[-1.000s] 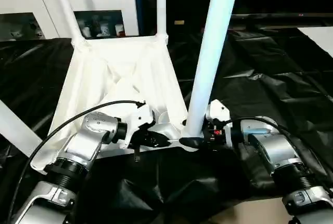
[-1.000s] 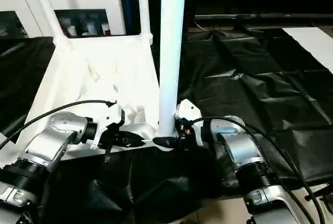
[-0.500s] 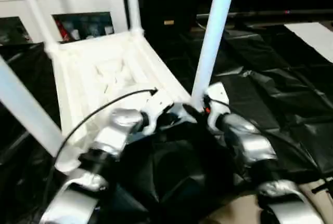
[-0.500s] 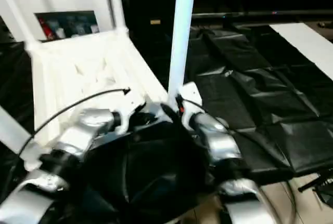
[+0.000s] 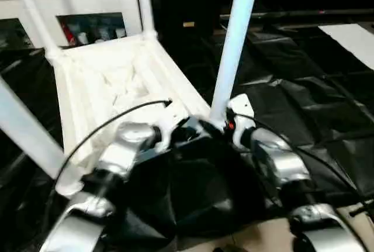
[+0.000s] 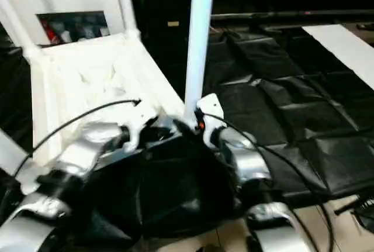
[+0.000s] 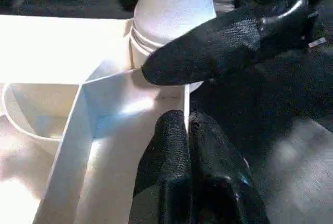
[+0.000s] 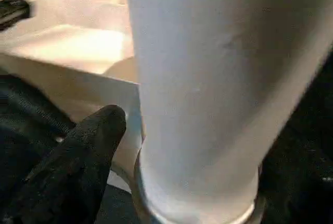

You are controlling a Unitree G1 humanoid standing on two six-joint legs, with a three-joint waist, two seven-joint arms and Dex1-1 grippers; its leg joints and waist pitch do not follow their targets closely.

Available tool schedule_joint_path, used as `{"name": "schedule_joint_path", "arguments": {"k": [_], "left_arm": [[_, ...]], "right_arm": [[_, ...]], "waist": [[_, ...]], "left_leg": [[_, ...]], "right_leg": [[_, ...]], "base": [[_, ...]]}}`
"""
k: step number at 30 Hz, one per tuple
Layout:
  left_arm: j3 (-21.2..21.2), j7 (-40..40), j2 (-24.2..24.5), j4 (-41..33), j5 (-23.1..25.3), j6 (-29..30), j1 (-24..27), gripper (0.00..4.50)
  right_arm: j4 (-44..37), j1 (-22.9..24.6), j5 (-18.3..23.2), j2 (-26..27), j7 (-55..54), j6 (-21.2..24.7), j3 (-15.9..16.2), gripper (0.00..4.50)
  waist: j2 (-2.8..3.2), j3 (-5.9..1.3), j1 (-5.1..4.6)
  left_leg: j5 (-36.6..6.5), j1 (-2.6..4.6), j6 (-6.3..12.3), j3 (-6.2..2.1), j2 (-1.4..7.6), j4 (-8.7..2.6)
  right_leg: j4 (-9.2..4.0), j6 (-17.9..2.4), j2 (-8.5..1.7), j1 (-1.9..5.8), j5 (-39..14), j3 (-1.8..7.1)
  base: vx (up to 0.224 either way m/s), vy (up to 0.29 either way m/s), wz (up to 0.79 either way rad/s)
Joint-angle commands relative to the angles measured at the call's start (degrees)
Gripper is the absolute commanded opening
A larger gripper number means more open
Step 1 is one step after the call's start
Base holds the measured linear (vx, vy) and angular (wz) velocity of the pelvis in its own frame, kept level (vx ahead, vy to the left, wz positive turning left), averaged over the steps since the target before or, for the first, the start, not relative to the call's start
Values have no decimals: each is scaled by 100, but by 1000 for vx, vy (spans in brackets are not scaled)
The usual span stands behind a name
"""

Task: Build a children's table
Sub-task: Rotate leg to tighten

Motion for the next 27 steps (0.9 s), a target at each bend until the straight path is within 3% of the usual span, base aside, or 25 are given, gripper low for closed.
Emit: {"name": "schedule_joint_path", "arguments": {"k": [1,7,9,11,12,17,20,27], "left_arm": [[-257,-601,-187,-486,-504,-399,-85,0],[-362,-1424,309,-829,-622,-358,98,0],[-364,-1662,471,-928,-682,-315,153,0],[-361,-1715,510,-959,-706,-297,169,0],[-366,-1786,565,-999,-727,-294,193,0],[-416,-1985,688,-1109,-792,-258,253,0],[-459,-2096,734,-1197,-817,-210,303,0],[-491,-2052,738,-1222,-827,-198,329,0]], "right_arm": [[-325,-19,143,80,803,-167,548,389],[-487,36,207,-530,1731,-296,563,389],[-602,84,252,-741,2072,-254,650,389],[-640,98,261,-781,2130,-221,678,389],[-691,124,285,-837,2256,-170,716,389],[-736,158,318,-908,2504,-80,757,389],[-773,176,407,-905,2554,-18,761,355],[-907,247,500,-886,2669,133,781,290]], "waist": [[-67,-391,37],[-59,-380,127],[-61,-395,144],[-58,-399,146],[-24,-407,159],[-21,-403,183],[-17,-397,224],[-38,-410,256]], "left_leg": [[-1271,64,374,-10,126,-361],[-1404,92,287,-8,139,-379],[-1248,66,314,-12,145,-373],[-1195,69,341,-4,143,-366],[-1198,66,334,-7,139,-359],[-1247,73,336,0,142,-359],[-1352,94,257,-4,145,-370],[-1249,80,243,-7,143,-369]], "right_leg": [[-450,-1244,-333,289,-1409,235],[-460,-1194,-333,266,-1629,241],[-419,-1208,-328,290,-1417,240],[-406,-1259,-320,280,-1274,240],[-398,-1317,-317,290,-1164,232],[-403,-1357,-318,281,-1168,230],[-425,-1299,-326,273,-1403,235],[-398,-1283,-317,287,-1225,233]], "base": [[0,0,0],[0,0,0],[0,0,0],[0,0,0],[0,0,0],[0,0,0],[0,0,0],[0,0,0]]}}
